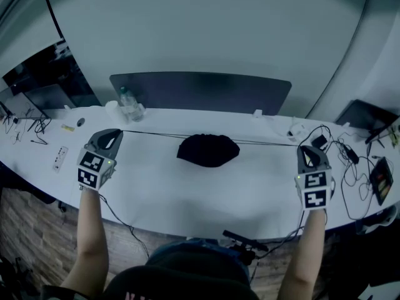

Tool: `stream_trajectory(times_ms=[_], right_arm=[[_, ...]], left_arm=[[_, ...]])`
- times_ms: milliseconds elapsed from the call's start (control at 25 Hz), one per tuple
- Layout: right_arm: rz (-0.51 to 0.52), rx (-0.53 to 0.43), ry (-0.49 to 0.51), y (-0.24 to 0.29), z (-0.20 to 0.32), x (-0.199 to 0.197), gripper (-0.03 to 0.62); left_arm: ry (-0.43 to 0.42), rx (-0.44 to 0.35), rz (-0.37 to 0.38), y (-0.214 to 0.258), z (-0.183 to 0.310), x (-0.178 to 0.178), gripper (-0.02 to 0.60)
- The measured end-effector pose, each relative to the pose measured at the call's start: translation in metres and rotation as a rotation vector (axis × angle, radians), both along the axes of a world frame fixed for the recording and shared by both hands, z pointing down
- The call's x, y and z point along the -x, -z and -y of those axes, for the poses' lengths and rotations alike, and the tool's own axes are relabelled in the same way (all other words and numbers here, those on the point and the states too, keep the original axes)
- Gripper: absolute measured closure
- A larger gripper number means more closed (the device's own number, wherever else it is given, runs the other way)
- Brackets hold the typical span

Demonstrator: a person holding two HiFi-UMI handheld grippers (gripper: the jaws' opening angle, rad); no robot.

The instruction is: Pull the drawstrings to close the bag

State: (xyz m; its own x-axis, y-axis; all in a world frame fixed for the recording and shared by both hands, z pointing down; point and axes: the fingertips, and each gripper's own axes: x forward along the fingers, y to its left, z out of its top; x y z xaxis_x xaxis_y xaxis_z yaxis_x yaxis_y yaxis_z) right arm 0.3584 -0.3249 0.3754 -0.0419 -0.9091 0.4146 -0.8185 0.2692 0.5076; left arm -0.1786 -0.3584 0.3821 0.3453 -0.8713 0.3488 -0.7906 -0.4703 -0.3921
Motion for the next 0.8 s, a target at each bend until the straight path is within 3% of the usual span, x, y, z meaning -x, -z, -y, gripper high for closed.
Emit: stream_trajectory(times_ms=[280, 600, 800], right_arm=[[-0.081, -0.010, -0.007, -0.002, 0.000, -0.003, 0.586], [-0.021, -0.059, -0.019, 0.011, -0.001, -0.002, 0.586], [0.056, -0.132, -0.044, 0.037, 0.006, 0.005, 0.586]], left_arm=[[0.002, -0.021, -0.004, 0.005, 0.000, 0.001, 0.569], [0.020, -0.027, -0.054, 0.010, -0.004, 0.004, 0.569], [0.086, -0.061, -0.079, 0.021, 0.003, 0.008, 0.569]])
